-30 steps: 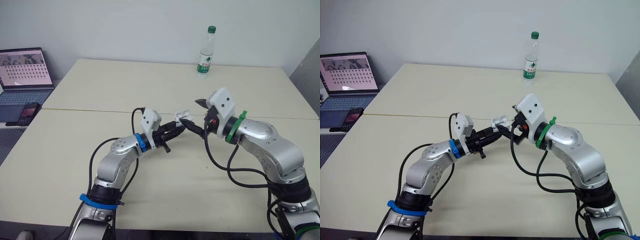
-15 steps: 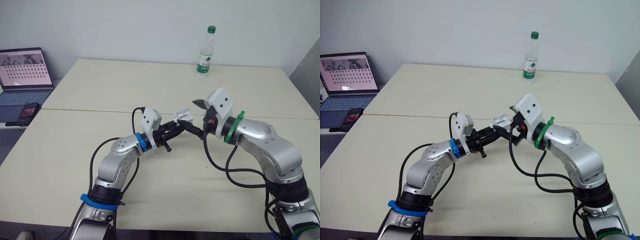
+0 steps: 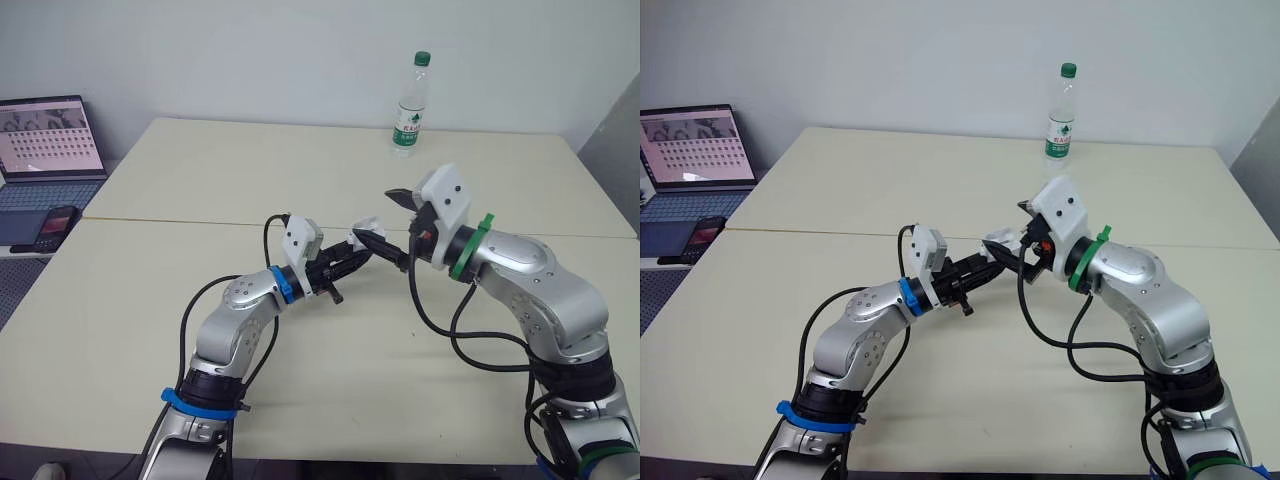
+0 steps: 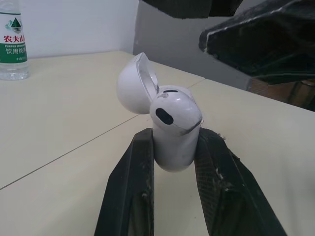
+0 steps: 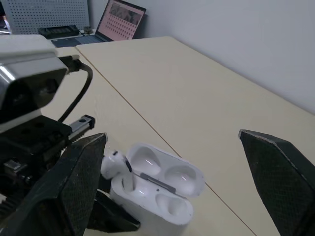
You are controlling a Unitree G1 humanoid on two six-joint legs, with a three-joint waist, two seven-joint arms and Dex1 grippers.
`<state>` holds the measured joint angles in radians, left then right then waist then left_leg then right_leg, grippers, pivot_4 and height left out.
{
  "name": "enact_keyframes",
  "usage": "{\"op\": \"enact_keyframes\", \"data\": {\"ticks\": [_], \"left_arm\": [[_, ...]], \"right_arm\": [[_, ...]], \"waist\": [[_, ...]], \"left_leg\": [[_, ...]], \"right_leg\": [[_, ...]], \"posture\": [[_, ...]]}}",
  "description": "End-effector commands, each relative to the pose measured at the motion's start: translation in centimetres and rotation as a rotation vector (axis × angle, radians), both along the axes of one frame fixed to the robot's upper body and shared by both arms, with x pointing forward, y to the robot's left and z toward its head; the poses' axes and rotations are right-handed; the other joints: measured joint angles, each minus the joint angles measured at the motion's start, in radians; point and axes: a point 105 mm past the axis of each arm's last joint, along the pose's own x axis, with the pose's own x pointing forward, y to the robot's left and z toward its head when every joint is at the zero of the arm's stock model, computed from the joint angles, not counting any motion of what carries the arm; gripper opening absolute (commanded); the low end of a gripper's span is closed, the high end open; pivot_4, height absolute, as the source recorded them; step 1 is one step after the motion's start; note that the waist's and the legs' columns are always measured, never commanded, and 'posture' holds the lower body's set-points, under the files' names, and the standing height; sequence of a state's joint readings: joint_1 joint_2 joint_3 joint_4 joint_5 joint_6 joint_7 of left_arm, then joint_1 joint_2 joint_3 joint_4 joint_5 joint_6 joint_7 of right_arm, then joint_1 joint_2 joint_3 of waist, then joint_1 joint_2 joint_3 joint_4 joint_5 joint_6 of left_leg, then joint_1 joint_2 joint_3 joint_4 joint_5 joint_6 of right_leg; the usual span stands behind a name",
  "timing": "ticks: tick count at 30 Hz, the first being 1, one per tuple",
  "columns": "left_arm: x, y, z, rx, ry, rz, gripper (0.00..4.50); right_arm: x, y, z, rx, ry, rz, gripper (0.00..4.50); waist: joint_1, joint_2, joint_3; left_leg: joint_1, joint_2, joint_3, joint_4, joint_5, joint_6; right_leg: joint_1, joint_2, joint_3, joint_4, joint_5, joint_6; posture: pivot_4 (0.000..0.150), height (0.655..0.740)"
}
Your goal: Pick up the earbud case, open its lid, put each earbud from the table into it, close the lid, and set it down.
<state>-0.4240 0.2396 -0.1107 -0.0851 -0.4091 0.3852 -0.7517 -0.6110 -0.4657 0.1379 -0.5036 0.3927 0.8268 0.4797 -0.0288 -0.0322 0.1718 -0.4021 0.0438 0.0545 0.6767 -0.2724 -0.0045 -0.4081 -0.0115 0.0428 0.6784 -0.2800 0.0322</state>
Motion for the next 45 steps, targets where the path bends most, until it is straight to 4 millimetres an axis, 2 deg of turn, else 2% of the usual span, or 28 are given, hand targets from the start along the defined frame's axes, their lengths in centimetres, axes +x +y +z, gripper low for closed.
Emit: {"op": "enact_keyframes", "data": {"ticks": [1,6,19,29,39,45], "left_arm": [[-0.4,-0.4,1.4,-0.028,-0.054,-0.013,0.78],[-0.5,-0.6,1.4,-0.034,-0.051,-0.013,0.78],[-0.7,-0.8,1.3,-0.040,-0.044,-0.018,0.78],[-0.8,-0.7,1.2,-0.038,-0.038,-0.021,0.78],[-0.8,-0.6,1.1,-0.035,-0.035,-0.024,0.78],[-0.8,-0.6,1.2,-0.036,-0.036,-0.027,0.78]], "right_arm": [[-1.0,1.0,1.2,-0.016,-0.078,0.030,4.49],[-1.4,1.8,0.5,-0.044,-0.083,0.037,4.49],[-0.3,0.0,-0.4,-0.097,-0.080,-0.055,4.49],[0.3,-1.7,-0.3,-0.110,-0.080,-0.111,4.49],[0.1,-2.3,-0.2,-0.119,-0.081,-0.118,4.49],[-0.5,-1.8,0.0,-0.106,-0.082,-0.081,4.49]], "waist": [[0.000,0.000,0.000],[0.000,0.000,0.000],[0.000,0.000,0.000],[0.000,0.000,0.000],[0.000,0.000,0.000],[0.000,0.000,0.000]], "left_leg": [[0.000,0.000,0.000,0.000,0.000,0.000],[0.000,0.000,0.000,0.000,0.000,0.000],[0.000,0.000,0.000,0.000,0.000,0.000],[0.000,0.000,0.000,0.000,0.000,0.000],[0.000,0.000,0.000,0.000,0.000,0.000],[0.000,0.000,0.000,0.000,0.000,0.000]], "right_leg": [[0.000,0.000,0.000,0.000,0.000,0.000],[0.000,0.000,0.000,0.000,0.000,0.000],[0.000,0.000,0.000,0.000,0.000,0.000],[0.000,0.000,0.000,0.000,0.000,0.000],[0.000,0.000,0.000,0.000,0.000,0.000],[0.000,0.001,0.000,0.000,0.000,0.000]], "posture": [[0.150,0.7362],[0.150,0.7362],[0.150,0.7362],[0.150,0.7362],[0.150,0.7362],[0.150,0.7362]]}}
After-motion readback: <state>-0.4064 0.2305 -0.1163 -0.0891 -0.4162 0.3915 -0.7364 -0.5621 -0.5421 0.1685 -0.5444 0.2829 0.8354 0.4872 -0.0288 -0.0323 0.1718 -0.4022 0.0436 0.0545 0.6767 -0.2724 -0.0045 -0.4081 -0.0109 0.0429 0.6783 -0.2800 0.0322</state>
